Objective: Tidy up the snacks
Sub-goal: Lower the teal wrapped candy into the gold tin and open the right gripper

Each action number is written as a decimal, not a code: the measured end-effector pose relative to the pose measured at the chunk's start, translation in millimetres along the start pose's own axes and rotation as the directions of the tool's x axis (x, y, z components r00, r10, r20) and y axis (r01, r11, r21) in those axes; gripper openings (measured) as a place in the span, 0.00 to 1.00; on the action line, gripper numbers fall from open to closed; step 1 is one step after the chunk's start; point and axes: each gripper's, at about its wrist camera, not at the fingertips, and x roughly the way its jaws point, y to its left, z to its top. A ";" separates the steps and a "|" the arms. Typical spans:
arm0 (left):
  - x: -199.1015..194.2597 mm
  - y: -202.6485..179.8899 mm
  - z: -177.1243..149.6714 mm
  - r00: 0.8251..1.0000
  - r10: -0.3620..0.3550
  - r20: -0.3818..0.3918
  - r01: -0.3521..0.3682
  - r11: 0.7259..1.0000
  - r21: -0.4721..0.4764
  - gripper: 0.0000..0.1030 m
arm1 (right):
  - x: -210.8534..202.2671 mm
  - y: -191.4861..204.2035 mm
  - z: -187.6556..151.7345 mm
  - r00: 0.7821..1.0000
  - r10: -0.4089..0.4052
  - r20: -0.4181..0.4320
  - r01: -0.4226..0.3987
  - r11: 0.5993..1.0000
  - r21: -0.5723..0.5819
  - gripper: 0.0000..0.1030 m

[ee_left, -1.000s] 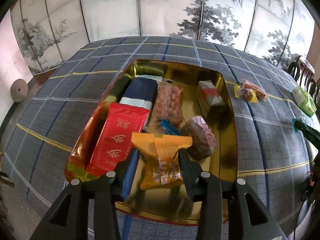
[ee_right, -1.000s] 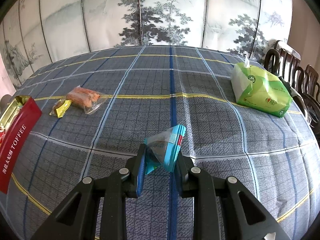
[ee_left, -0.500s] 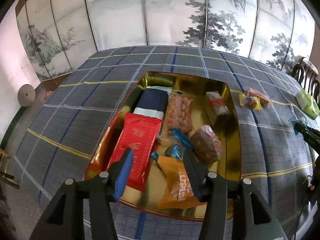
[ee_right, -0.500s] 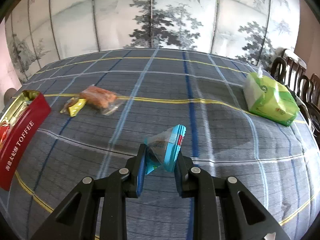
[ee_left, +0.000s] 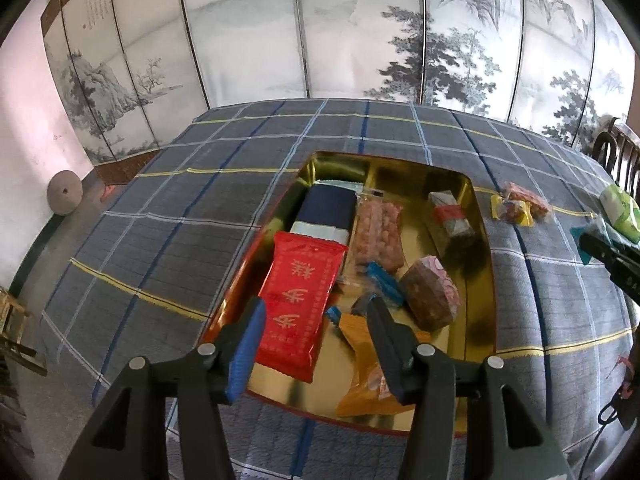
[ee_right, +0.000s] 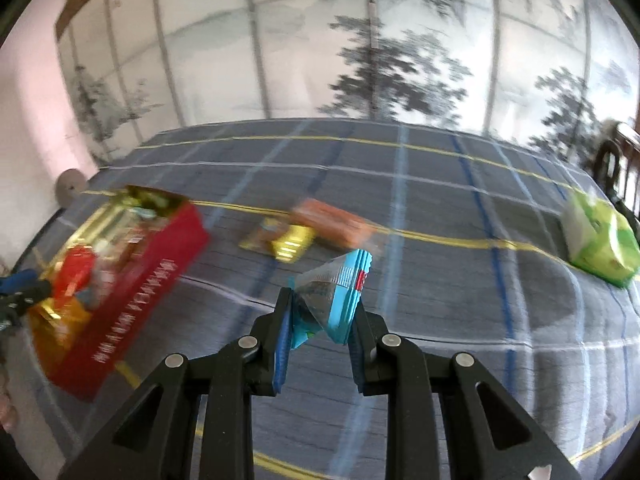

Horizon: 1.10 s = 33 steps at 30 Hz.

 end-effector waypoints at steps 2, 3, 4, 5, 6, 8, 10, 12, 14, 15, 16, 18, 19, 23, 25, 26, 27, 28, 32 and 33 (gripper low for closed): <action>-0.1 0.7 0.0 1.000 0.001 0.001 -0.001 1.000 -0.001 0.53 | -3.4 19.4 5.4 0.999 0.044 0.007 -0.044 0.999 -0.024 0.22; -0.1 1.7 -0.2 1.000 0.002 0.003 -0.002 1.000 -0.003 0.53 | -4.7 29.1 8.0 0.998 0.068 0.009 -0.067 0.997 -0.038 0.22; 0.2 3.3 -0.6 1.000 0.003 0.003 -0.003 1.000 -0.007 0.53 | -5.0 39.3 10.1 0.996 0.085 0.011 -0.084 0.995 -0.052 0.22; 0.3 5.2 -1.0 1.000 0.003 0.002 -0.003 1.000 -0.011 0.53 | -6.3 47.7 11.0 0.995 0.100 0.014 -0.098 0.993 -0.064 0.22; 0.6 6.5 -1.0 1.000 0.004 0.001 -0.004 1.000 -0.014 0.53 | -7.1 58.2 13.1 0.992 0.122 0.015 -0.120 0.990 -0.078 0.22; 0.4 9.8 -1.7 1.000 0.008 0.002 -0.008 1.000 -0.020 0.53 | -8.6 79.7 17.4 0.986 0.166 0.012 -0.164 0.981 -0.105 0.22; 0.6 13.9 -2.2 1.000 0.009 0.000 -0.009 1.000 -0.027 0.53 | -7.6 95.1 20.5 0.981 0.195 0.008 -0.192 0.973 -0.126 0.22; 0.9 18.7 -2.9 1.000 0.013 -0.004 -0.013 0.999 -0.039 0.53 | -6.4 111.1 22.1 0.974 0.226 0.000 -0.223 0.964 -0.147 0.22; 0.9 25.1 -3.9 1.000 0.012 -0.008 -0.013 0.998 -0.055 0.53 | -3.4 124.4 24.2 0.968 0.251 -0.012 -0.250 0.955 -0.157 0.22; 0.9 29.5 -4.6 1.000 0.012 -0.010 -0.012 0.998 -0.066 0.54 | -1.5 128.6 25.1 0.965 0.263 -0.018 -0.262 0.952 -0.156 0.22; 0.8 33.2 -5.1 1.000 0.015 -0.010 -0.016 0.997 -0.073 0.54 | 1.1 134.4 26.9 0.961 0.276 -0.025 -0.276 0.949 -0.153 0.22; 0.2 41.5 -7.1 1.000 0.023 -0.010 -0.024 0.996 -0.092 0.54 | 4.9 144.1 28.4 0.956 0.290 -0.037 -0.292 0.943 -0.159 0.22; 0.1 45.3 -8.1 1.000 0.024 -0.012 -0.025 0.995 -0.100 0.55 | 7.6 150.6 28.6 0.954 0.295 -0.045 -0.298 0.940 -0.168 0.22; 3.1 59.2 -11.2 0.999 0.032 -0.026 -0.035 0.991 -0.127 0.56 | 16.9 168.0 26.7 0.949 0.305 -0.074 -0.314 0.930 -0.192 0.22; 3.7 64.3 -13.6 0.999 0.036 -0.031 -0.040 0.990 -0.135 0.56 | 21.8 174.7 24.3 0.947 0.309 -0.091 -0.321 0.926 -0.198 0.22; 3.8 65.8 -14.2 0.999 0.035 -0.032 -0.039 0.990 -0.138 0.56 | 24.1 177.3 24.0 0.945 0.311 -0.099 -0.325 0.924 -0.199 0.22; 3.5 68.0 -14.8 0.999 0.034 -0.032 -0.038 0.989 -0.141 0.56 | 26.1 179.9 23.0 0.943 0.316 -0.108 -0.332 0.922 -0.199 0.22; 3.9 70.0 -15.2 0.999 0.034 -0.030 -0.038 0.989 -0.142 0.56 | 28.9 183.7 22.5 0.940 0.319 -0.118 -0.338 0.920 -0.201 0.22; 3.5 70.7 -16.4 0.998 0.048 -0.029 -0.051 0.990 -0.131 0.56 | 37.6 194.3 21.8 0.936 0.321 -0.142 -0.345 0.915 -0.208 0.22; 4.0 70.8 -16.0 0.998 0.050 -0.028 -0.053 0.990 -0.128 0.56 | 39.8 195.4 21.8 0.936 0.321 -0.146 -0.346 0.915 -0.206 0.22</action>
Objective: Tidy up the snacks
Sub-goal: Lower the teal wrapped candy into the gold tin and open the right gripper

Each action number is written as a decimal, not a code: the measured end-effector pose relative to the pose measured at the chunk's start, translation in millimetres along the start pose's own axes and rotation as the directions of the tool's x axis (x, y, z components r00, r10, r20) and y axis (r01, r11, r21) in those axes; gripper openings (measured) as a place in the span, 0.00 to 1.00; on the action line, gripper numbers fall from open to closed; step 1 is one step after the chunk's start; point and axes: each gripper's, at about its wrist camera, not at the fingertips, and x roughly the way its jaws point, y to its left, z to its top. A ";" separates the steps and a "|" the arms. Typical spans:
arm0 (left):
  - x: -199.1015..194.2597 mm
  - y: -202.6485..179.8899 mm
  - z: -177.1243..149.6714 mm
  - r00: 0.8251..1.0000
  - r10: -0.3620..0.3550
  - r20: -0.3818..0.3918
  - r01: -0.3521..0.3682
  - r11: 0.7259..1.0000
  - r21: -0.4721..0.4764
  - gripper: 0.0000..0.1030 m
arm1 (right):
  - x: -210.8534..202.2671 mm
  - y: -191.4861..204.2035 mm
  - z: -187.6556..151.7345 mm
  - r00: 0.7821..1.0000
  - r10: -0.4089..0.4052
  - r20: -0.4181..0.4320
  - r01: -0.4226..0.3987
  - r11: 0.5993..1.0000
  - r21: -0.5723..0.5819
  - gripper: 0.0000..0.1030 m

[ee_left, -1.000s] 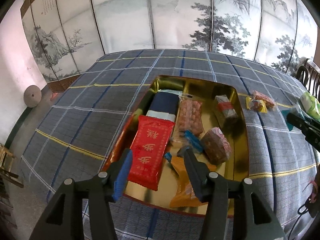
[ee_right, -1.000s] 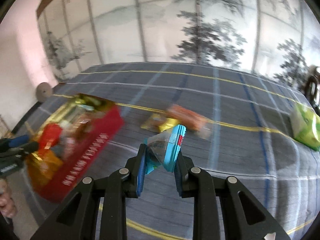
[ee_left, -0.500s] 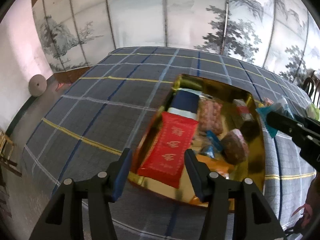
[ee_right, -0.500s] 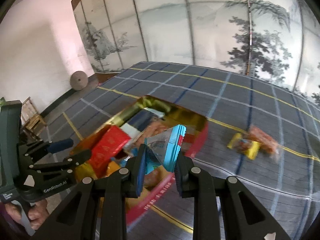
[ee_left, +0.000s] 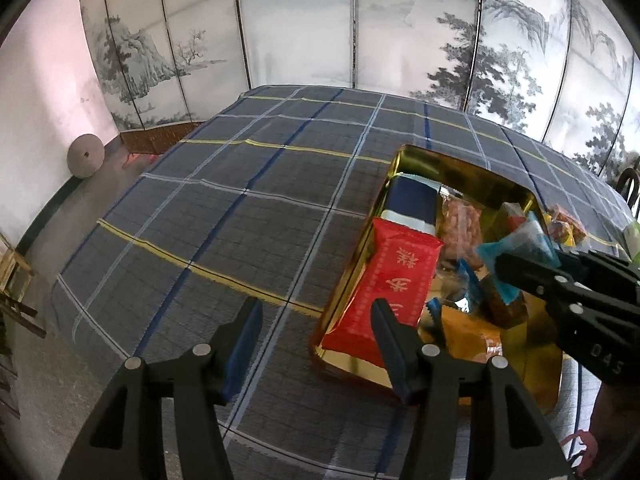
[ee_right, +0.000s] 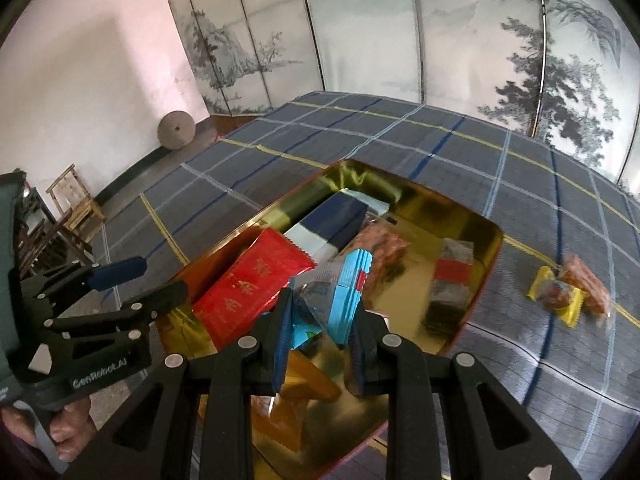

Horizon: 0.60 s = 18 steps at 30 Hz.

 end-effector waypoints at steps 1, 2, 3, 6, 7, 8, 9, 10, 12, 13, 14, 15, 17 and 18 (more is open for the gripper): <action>0.1 0.4 -0.1 1.000 0.002 0.002 -0.002 1.000 0.002 0.56 | 3.8 1.0 0.8 1.000 0.002 -0.007 -0.002 1.000 0.002 0.22; -0.2 0.6 0.0 1.000 0.006 0.006 -0.006 1.000 0.004 0.56 | 7.0 1.5 1.4 1.000 0.003 -0.014 -0.003 1.000 0.004 0.22; -0.2 0.9 0.1 1.000 0.011 0.009 -0.011 1.000 0.006 0.56 | 9.7 1.8 1.9 1.000 0.004 -0.019 -0.004 1.000 0.006 0.22; 0.6 2.7 0.0 1.000 0.017 0.011 -0.017 1.000 0.010 0.56 | 16.8 3.1 3.8 1.000 0.003 -0.031 -0.003 1.000 0.010 0.22; 1.0 3.3 -0.1 1.000 0.019 0.011 -0.019 1.000 0.010 0.56 | 19.3 4.1 4.3 0.999 0.002 -0.036 -0.002 1.000 0.010 0.22; 1.5 4.0 -0.2 1.000 0.021 0.010 -0.021 1.000 0.009 0.56 | 20.5 4.8 4.6 0.999 0.001 -0.038 0.000 1.000 0.008 0.22; 2.6 4.9 0.0 1.000 0.022 0.009 -0.022 1.000 0.009 0.56 | 21.8 5.8 4.7 0.999 -0.002 -0.040 0.002 1.000 0.005 0.23; 3.3 5.6 -0.2 1.000 0.021 0.008 -0.021 1.000 0.009 0.56 | 23.5 6.4 5.5 0.999 -0.002 -0.042 0.002 1.000 0.003 0.23; 5.1 7.1 -0.6 1.000 0.022 0.003 -0.022 1.000 0.008 0.56 | 25.7 8.1 6.1 0.999 -0.004 -0.043 0.005 1.000 0.002 0.23; 5.8 7.4 -0.8 1.000 0.021 0.001 -0.021 1.000 0.008 0.56 | 27.1 9.1 6.6 0.999 -0.004 -0.045 0.005 1.000 0.002 0.23; 6.7 7.8 -0.9 1.000 0.020 -0.001 -0.020 1.000 0.007 0.56 | 28.5 9.9 6.9 0.999 -0.004 -0.046 0.005 1.000 0.001 0.23; 7.3 8.3 -1.2 1.000 0.019 -0.003 -0.019 1.000 0.007 0.56 | 29.7 10.6 7.2 0.999 -0.005 -0.047 0.005 1.000 0.001 0.23; 7.6 8.6 -1.9 1.000 0.022 -0.002 -0.022 1.000 0.009 0.56 | 31.3 12.0 7.9 0.999 -0.004 -0.046 0.004 1.000 0.001 0.24; 7.8 8.9 -2.3 1.000 0.022 -0.002 -0.022 1.000 0.009 0.56 | 31.9 12.9 8.3 0.999 -0.003 -0.046 0.003 1.000 0.002 0.25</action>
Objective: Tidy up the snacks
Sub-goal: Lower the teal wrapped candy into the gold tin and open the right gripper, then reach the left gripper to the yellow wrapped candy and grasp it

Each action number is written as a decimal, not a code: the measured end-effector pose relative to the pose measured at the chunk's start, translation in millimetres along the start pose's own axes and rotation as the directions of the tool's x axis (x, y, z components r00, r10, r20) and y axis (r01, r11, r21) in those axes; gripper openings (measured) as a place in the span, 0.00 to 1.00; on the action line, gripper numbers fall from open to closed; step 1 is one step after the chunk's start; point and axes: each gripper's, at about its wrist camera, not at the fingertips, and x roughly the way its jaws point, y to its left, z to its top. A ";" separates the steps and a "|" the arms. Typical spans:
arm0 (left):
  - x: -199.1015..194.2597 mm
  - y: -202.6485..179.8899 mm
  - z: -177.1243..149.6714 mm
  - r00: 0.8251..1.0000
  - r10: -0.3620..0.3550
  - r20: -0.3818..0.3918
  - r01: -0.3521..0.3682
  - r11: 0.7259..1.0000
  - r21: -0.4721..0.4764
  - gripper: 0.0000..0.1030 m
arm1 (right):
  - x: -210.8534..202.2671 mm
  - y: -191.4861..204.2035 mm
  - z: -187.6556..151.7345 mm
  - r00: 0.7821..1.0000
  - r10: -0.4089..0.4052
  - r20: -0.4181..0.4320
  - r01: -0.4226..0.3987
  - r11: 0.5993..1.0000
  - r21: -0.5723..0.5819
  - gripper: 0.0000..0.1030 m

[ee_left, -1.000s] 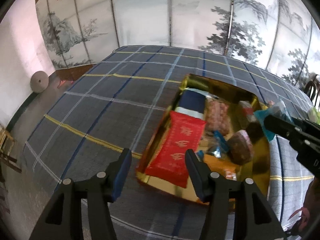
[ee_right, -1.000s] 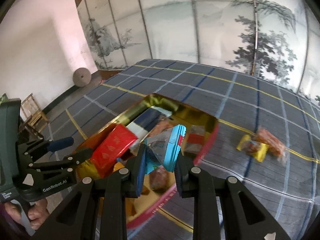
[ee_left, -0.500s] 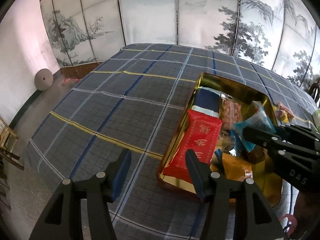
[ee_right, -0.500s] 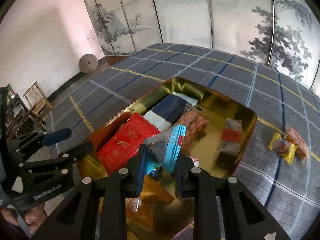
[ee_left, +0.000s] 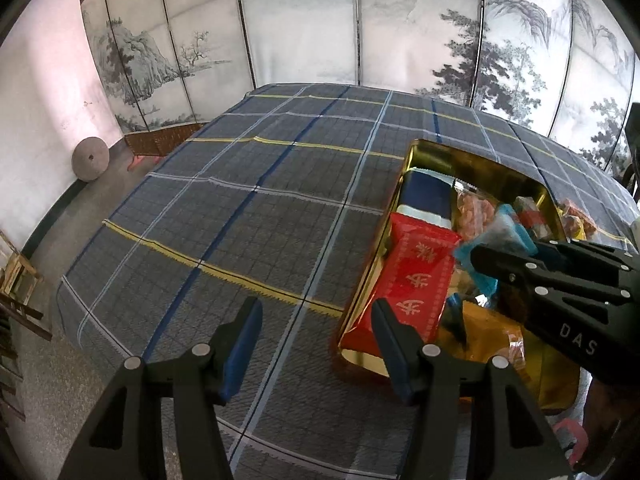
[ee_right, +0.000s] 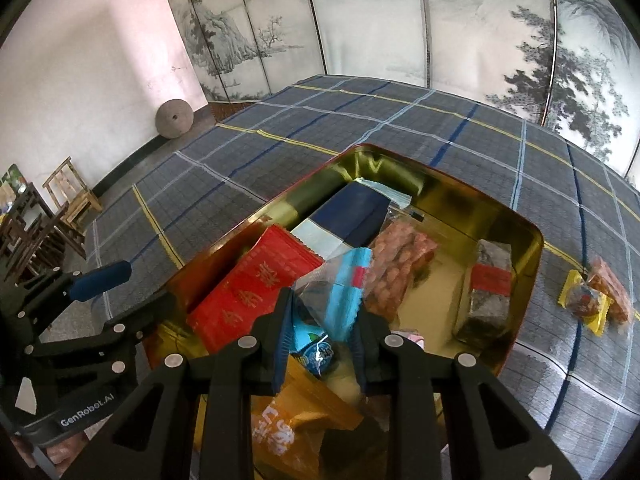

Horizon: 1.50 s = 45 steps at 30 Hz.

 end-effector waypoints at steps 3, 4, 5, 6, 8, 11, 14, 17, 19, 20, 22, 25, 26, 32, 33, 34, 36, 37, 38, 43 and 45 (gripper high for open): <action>0.2 0.9 -0.5 1.000 0.001 -0.002 -0.001 1.000 -0.001 0.56 | -0.7 -0.8 1.0 1.000 0.006 0.012 -0.006 1.000 0.007 0.26; 0.5 1.4 -0.9 1.000 0.001 -0.003 -0.001 1.000 -0.003 0.56 | -2.3 -0.9 1.3 1.000 0.008 0.020 -0.008 1.000 0.007 0.26; 1.0 1.5 -0.9 1.000 0.001 -0.004 -0.001 1.000 -0.004 0.56 | -3.5 -0.9 1.9 1.000 0.006 0.027 -0.006 1.000 0.006 0.26; 1.6 1.8 -1.1 1.000 0.002 -0.007 -0.002 1.000 -0.004 0.56 | -4.9 -0.7 2.3 0.999 0.004 0.034 -0.004 1.000 0.006 0.27; 2.4 2.2 -1.3 1.000 0.004 -0.011 -0.004 1.000 -0.004 0.56 | -7.8 -2.4 2.3 0.999 0.007 0.044 -0.007 1.000 0.012 0.28; 2.1 2.1 -1.9 1.000 0.010 -0.012 -0.010 1.000 0.000 0.56 | -16.3 -7.7 1.9 0.997 0.022 0.076 -0.024 0.999 0.033 0.28; -0.2 0.6 -2.2 1.000 0.019 -0.009 -0.019 1.000 0.011 0.56 | -29.6 -16.5 -1.5 0.993 0.016 0.117 -0.022 0.998 0.053 0.30; -3.9 -1.4 -1.4 1.000 0.027 -0.005 -0.027 0.999 0.019 0.57 | -44.5 -33.4 -9.5 0.989 -0.024 0.147 0.012 0.997 0.082 0.35; -7.4 -3.7 -0.6 0.999 0.032 -0.003 -0.032 0.999 0.024 0.57 | -54.5 -50.5 -17.8 0.987 -0.047 0.156 0.029 0.993 0.116 0.36; -9.6 -5.3 -0.1 0.999 0.033 -0.002 -0.033 0.999 0.027 0.57 | -58.5 -58.1 -21.5 0.986 -0.064 0.154 0.044 0.991 0.129 0.37; -14.7 -9.9 1.1 0.999 0.038 0.006 -0.038 0.999 0.038 0.57 | -68.3 -77.4 -33.2 0.982 -0.114 0.150 0.091 0.984 0.156 0.37; -22.3 -19.0 3.1 0.999 0.042 0.020 -0.043 0.997 0.058 0.57 | -83.6 -106.9 -52.5 0.973 -0.188 0.136 0.160 0.967 0.197 0.37; -25.3 -23.3 4.0 0.999 0.042 0.025 -0.044 0.997 0.068 0.57 | -88.9 -116.3 -59.5 0.967 -0.219 0.129 0.189 0.960 0.208 0.38; -40.3 -50.2 7.8 0.998 0.044 0.050 -0.050 0.991 0.127 0.57 | -120.9 -172.6 -99.9 0.927 -0.369 0.071 0.337 0.900 0.276 0.42; -43.3 -56.5 8.2 0.998 0.043 0.055 -0.050 0.989 0.140 0.57 | -125.8 -180.5 -106.2 0.920 -0.388 0.062 0.355 0.890 0.287 0.42; -45.5 -61.8 8.6 0.997 0.043 0.059 -0.051 0.987 0.151 0.57 | -130.9 -189.7 -113.3 0.913 -0.405 0.051 0.372 0.878 0.302 0.42; -49.9 -74.9 8.7 0.997 0.044 0.069 -0.056 0.982 0.180 0.57 | -139.7 -208.3 -124.9 0.899 -0.438 0.030 0.404 0.852 0.332 0.43; -51.8 -81.4 9.1 0.996 0.043 0.072 -0.056 0.979 0.195 0.57 | -143.0 -213.9 -129.3 0.897 -0.442 0.026 0.407 0.846 0.344 0.44; -53.5 -88.5 9.3 0.996 0.040 0.075 -0.055 0.976 0.211 0.57 | -146.8 -222.9 -135.6 0.892 -0.451 0.015 0.416 0.834 0.362 0.46; -56.5 -130.2 15.5 0.999 -0.043 0.031 0.031 0.952 0.304 0.57 | -159.2 -255.5 -159.0 0.872 -0.489 -0.014 0.446 0.783 0.433 0.55; -56.0 -150.9 21.4 0.995 -0.097 -0.007 0.094 0.936 0.339 0.57 | -160.0 -263.5 -164.5 0.869 -0.495 -0.020 0.450 0.773 0.447 0.57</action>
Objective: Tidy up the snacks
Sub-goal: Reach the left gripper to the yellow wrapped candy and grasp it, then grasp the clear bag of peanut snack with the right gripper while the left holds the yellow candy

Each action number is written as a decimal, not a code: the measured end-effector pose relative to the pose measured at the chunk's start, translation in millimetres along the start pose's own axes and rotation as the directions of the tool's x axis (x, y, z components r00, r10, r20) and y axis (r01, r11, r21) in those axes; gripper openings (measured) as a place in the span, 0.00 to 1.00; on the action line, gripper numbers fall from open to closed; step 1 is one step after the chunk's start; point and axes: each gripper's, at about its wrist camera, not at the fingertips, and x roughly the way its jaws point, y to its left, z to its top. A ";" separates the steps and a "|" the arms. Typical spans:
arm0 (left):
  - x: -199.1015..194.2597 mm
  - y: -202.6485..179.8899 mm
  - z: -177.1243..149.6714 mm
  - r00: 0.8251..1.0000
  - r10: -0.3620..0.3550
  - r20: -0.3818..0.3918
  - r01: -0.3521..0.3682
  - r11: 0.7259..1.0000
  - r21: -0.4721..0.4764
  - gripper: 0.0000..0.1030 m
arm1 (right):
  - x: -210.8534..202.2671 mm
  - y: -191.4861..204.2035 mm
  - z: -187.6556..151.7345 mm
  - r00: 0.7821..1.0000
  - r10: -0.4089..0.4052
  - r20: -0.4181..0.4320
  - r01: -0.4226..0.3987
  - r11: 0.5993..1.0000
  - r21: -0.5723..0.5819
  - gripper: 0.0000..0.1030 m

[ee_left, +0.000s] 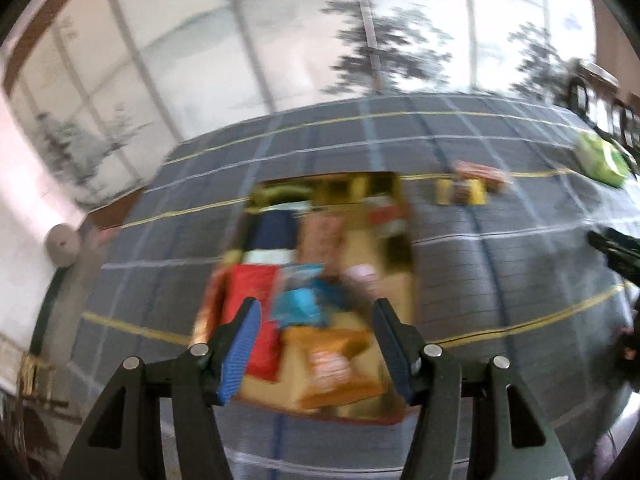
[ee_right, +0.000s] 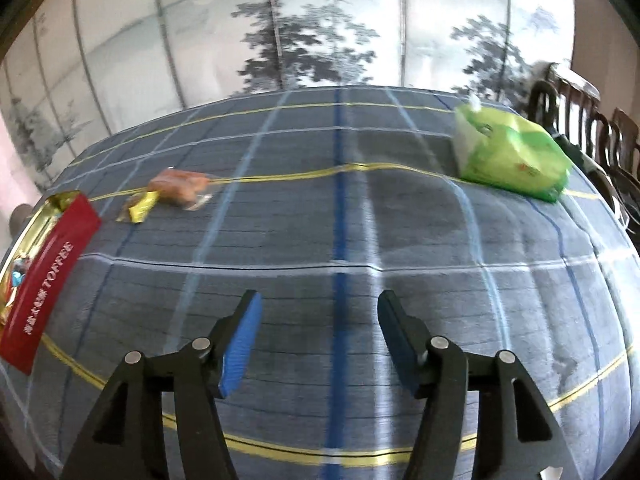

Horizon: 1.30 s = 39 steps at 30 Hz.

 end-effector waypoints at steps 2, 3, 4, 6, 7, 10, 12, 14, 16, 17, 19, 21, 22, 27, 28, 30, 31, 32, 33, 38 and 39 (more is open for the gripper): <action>4.8 -18.1 14.2 0.997 -0.073 -0.030 0.074 0.997 0.034 0.57 | 2.9 -8.8 0.9 0.999 0.036 -0.010 -0.035 0.998 0.042 0.58; 8.3 -25.7 20.9 0.993 -0.106 -0.042 0.108 0.993 0.046 0.57 | 3.7 -11.7 1.4 0.999 0.044 -0.010 -0.044 0.997 0.058 0.59; 10.3 -33.4 27.9 0.989 -0.140 -0.052 0.143 0.988 0.054 0.57 | 4.1 -13.7 1.3 0.999 0.052 -0.012 -0.051 0.997 0.066 0.59; 16.7 -52.9 45.4 0.975 -0.210 -0.073 0.215 0.974 0.077 0.57 | 5.9 -17.1 1.1 0.997 0.078 -0.018 -0.076 0.993 0.085 0.60; 20.2 -61.6 52.4 0.970 -0.231 -0.081 0.238 0.967 0.087 0.57 | 5.6 -18.6 0.4 0.996 0.084 -0.017 -0.082 0.992 0.092 0.60; 38.5 -90.7 77.2 0.956 -0.271 -0.113 0.284 0.952 0.116 0.57 | 5.6 -22.5 -0.6 0.993 0.116 -0.009 -0.114 0.987 0.115 0.60; 58.3 -107.7 92.9 0.950 -0.278 -0.143 0.298 0.944 0.140 0.57 | 5.5 -25.4 -1.3 0.991 0.132 -0.005 -0.130 0.983 0.133 0.60; 78.2 -120.2 104.5 0.948 -0.265 -0.179 0.293 0.943 0.159 0.57 | 5.0 -29.1 -1.8 0.988 0.155 0.002 -0.153 0.977 0.148 0.60; 99.6 -131.1 116.0 0.948 -0.247 -0.198 0.283 0.942 0.181 0.57 | 5.0 -30.3 -2.2 0.984 0.175 0.006 -0.174 0.972 0.156 0.61; 106.6 -132.4 119.3 0.947 -0.245 -0.207 0.283 0.942 0.182 0.57 | 4.9 -31.0 -2.1 0.983 0.184 0.007 -0.183 0.970 0.159 0.61; 123.2 -135.4 124.2 0.934 -0.267 -0.236 0.312 0.934 0.177 0.57 | 4.6 -31.8 -2.2 0.979 0.203 0.011 -0.202 0.965 0.165 0.61; 136.2 -139.1 129.5 0.933 -0.259 -0.249 0.308 0.934 0.181 0.57 | 4.7 -32.6 -2.3 0.974 0.225 0.017 -0.225 0.960 0.170 0.61; 143.6 -139.4 131.9 0.932 -0.256 -0.258 0.305 0.936 0.173 0.57 | 4.5 -33.7 -2.7 0.972 0.234 0.018 -0.234 0.957 0.171 0.61; 170.2 -138.7 136.5 0.921 -0.251 -0.297 0.300 0.944 0.134 0.57 | 4.4 -33.1 -2.6 0.964 0.263 0.021 -0.263 0.950 0.169 0.61; 174.4 -140.2 136.3 0.924 -0.236 -0.301 0.288 0.947 0.143 0.57 | 4.1 -33.9 -2.9 0.964 0.266 0.022 -0.266 0.949 0.169 0.61; 180.8 -141.4 133.8 0.926 -0.230 -0.301 0.282 0.949 0.143 0.59 | 3.6 -34.0 -3.1 0.962 0.272 0.024 -0.272 0.947 0.172 0.61; 181.3 -139.6 133.5 0.927 -0.239 -0.288 0.284 0.950 0.129 0.58 | 3.3 -34.3 -3.1 0.961 0.276 0.026 -0.276 0.945 0.173 0.61; 181.7 -137.5 133.3 0.925 -0.256 -0.281 0.296 0.949 0.110 0.50 | 3.1 -34.5 -3.3 0.960 0.278 0.028 -0.278 0.945 0.175 0.61; 181.9 -134.9 133.0 0.918 -0.280 -0.279 0.314 0.946 0.083 0.43 | 3.3 -34.3 -3.1 0.960 0.280 0.029 -0.281 0.944 0.176 0.61; 162.8 -138.6 121.6 0.932 -0.256 -0.257 0.285 0.955 0.084 0.32 | 3.6 -36.1 -2.8 0.960 0.278 0.029 -0.278 0.943 0.181 0.61; 152.1 -140.3 115.3 0.930 -0.273 -0.246 0.300 0.951 0.078 0.32 | 3.7 -36.4 -2.8 0.961 0.276 0.030 -0.277 0.943 0.183 0.61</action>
